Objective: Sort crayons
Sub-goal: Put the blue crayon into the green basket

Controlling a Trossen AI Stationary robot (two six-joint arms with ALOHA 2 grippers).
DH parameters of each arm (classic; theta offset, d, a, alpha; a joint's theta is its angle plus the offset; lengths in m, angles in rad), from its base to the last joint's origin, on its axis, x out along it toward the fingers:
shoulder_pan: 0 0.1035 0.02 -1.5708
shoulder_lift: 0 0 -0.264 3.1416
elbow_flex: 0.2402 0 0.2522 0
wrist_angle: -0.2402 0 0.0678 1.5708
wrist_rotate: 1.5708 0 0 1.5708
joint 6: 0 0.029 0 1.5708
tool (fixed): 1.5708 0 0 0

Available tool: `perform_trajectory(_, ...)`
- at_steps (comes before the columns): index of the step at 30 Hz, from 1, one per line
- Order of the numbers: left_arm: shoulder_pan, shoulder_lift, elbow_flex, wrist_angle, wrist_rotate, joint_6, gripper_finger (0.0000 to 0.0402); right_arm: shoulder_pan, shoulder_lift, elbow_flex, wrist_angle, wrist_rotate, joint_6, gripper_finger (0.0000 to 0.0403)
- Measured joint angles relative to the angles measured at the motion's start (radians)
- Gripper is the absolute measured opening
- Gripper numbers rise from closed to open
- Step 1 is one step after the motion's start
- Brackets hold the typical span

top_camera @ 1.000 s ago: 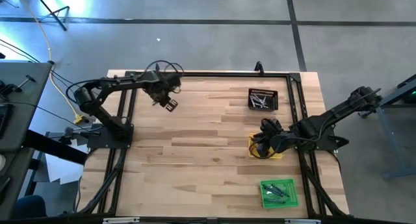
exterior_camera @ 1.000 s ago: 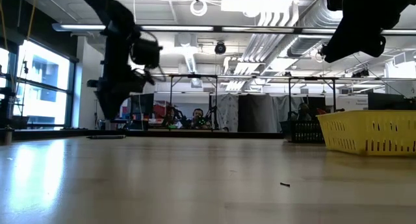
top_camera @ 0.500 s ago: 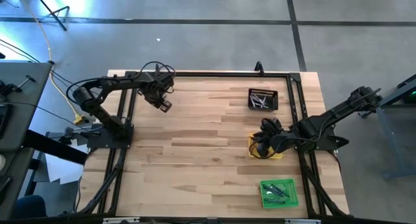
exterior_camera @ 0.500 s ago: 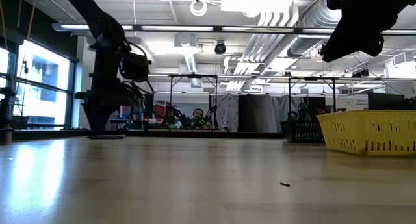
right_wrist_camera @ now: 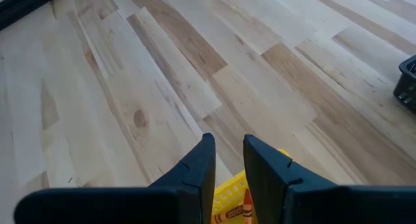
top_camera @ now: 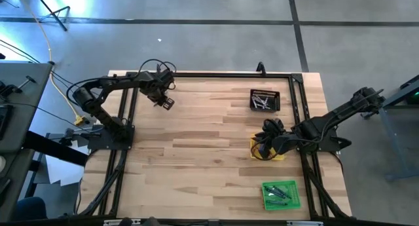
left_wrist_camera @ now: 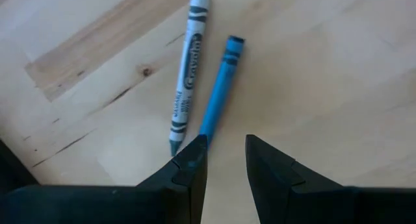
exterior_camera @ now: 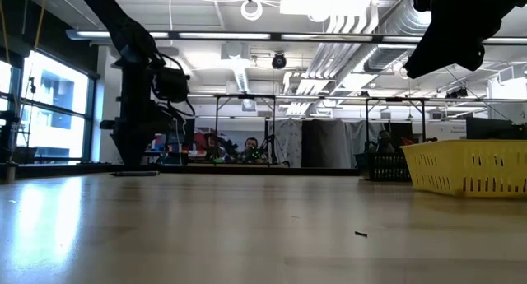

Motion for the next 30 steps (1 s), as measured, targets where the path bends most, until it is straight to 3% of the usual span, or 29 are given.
perform_trajectory(15,0.028,0.002,0.000,0.005,0.035,0.016,0.0091,0.000,0.000,0.000,0.000,0.000,0.000,0.0076)
perform_trajectory(30,0.033,0.103,0.014,0.028,0.044,0.017,0.0091,0.000,0.000,0.000,0.001,0.001,0.000,0.0076)
